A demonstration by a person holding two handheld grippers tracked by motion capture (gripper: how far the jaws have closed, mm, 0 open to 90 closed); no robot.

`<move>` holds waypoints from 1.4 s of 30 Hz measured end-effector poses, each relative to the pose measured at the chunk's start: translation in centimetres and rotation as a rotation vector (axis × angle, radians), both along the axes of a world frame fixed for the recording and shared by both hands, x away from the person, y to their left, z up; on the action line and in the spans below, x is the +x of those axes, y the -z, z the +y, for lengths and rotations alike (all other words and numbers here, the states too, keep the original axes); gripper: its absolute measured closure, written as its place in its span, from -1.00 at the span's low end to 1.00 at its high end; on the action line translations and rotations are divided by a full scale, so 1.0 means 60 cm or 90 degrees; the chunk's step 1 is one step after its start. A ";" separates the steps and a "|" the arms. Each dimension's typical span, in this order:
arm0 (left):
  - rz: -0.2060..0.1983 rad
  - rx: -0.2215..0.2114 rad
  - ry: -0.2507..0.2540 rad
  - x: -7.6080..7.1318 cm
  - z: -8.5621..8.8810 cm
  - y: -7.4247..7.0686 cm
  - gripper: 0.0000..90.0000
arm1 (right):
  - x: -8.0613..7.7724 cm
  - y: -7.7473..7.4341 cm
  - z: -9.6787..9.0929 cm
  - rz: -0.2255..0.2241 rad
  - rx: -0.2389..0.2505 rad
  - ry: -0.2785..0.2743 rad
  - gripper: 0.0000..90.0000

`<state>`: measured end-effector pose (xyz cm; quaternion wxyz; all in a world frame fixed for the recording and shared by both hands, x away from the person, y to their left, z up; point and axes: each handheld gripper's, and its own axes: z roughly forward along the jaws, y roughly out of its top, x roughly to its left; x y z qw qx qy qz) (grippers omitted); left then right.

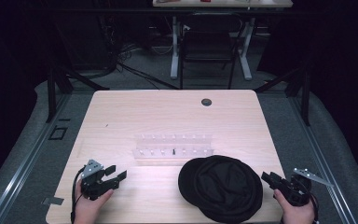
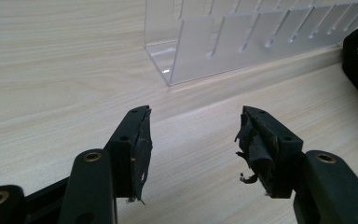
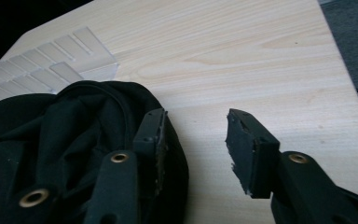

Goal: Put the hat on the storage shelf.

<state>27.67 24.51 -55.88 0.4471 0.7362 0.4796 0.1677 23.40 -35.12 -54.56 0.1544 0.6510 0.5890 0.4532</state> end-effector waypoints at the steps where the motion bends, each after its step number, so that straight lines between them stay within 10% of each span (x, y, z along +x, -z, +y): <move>1: -0.003 0.001 0.001 0.000 0.000 0.000 -0.02 | -0.001 -0.002 0.000 0.005 -0.001 0.004 0.30; 17: -0.007 0.005 0.005 -0.003 -0.007 0.000 -0.02 | -0.013 -0.036 0.016 0.067 -0.055 -0.043 0.42; 32: 0.003 0.014 0.005 -0.005 -0.005 -0.001 -0.02 | 0.015 -0.077 0.011 0.249 -0.003 -0.095 0.31; 39: 0.001 0.012 0.004 -0.004 -0.005 0.000 -0.02 | 0.022 -0.067 0.019 0.283 -0.011 -0.098 0.46; 40: 0.003 0.013 0.003 -0.004 -0.005 0.000 -0.02 | 0.025 -0.065 0.018 0.302 -0.052 -0.100 0.50; 42: 0.001 0.011 0.002 -0.004 -0.006 0.000 -0.02 | 0.028 -0.057 0.019 0.296 -0.020 -0.099 0.53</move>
